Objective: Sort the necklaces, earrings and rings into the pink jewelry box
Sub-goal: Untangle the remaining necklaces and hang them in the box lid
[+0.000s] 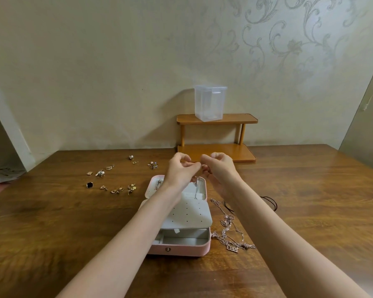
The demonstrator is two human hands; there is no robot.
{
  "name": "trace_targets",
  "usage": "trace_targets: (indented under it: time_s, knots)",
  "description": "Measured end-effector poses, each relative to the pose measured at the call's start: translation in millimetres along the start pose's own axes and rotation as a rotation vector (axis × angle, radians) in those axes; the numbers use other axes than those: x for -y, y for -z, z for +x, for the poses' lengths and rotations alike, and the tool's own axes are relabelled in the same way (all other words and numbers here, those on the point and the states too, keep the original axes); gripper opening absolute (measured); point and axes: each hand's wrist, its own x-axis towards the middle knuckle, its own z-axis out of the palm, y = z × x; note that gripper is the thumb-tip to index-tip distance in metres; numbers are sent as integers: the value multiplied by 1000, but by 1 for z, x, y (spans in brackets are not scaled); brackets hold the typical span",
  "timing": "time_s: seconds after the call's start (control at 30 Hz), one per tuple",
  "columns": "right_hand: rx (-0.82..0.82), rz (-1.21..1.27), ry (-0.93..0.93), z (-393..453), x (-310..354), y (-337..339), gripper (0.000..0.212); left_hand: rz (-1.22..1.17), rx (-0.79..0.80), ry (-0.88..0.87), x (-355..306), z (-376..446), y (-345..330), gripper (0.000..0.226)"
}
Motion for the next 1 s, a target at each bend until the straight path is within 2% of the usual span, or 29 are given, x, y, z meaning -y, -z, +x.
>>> trace_targets:
  time_s: [0.07, 0.2, 0.27, 0.4, 0.47, 0.53, 0.67, 0.73, 0.87, 1.0]
  knots:
    - [-29, 43, 60, 0, -4, -2, 26, 65, 50, -50, -3, 1, 0, 19]
    - [32, -73, 108, -2, -2, 2, 28, 98, 114, -60, -9, 3, 10, 20]
    - [72, -100, 99, -3, 2, 6, 28, -8, 79, 47, -8, 5, 15, 18]
    - [128, -115, 60, -4, 7, 3, 27, -404, 34, 358, -12, 6, 12, 13]
    - [136, -112, 40, -3, 7, 1, 23, -502, 5, 409, -13, 5, 9, 14]
    - [114, -92, 30, -3, 8, 1, 18, -485, -21, 355, -13, 3, 5, 4]
    - [-7, -31, 35, -1, 2, 1, 20, -63, 3, 93, -4, 1, -3, 17]
    - [-45, -7, 74, -1, -3, -1, 23, 4, 43, 62, -4, 3, -3, 17]
    - [17, -39, 116, -1, -5, 3, 25, -19, 47, 96, -7, 10, 6, 24]
    - [97, -105, 93, 0, 1, 4, 25, -335, -21, 321, -8, 14, 9, 15]
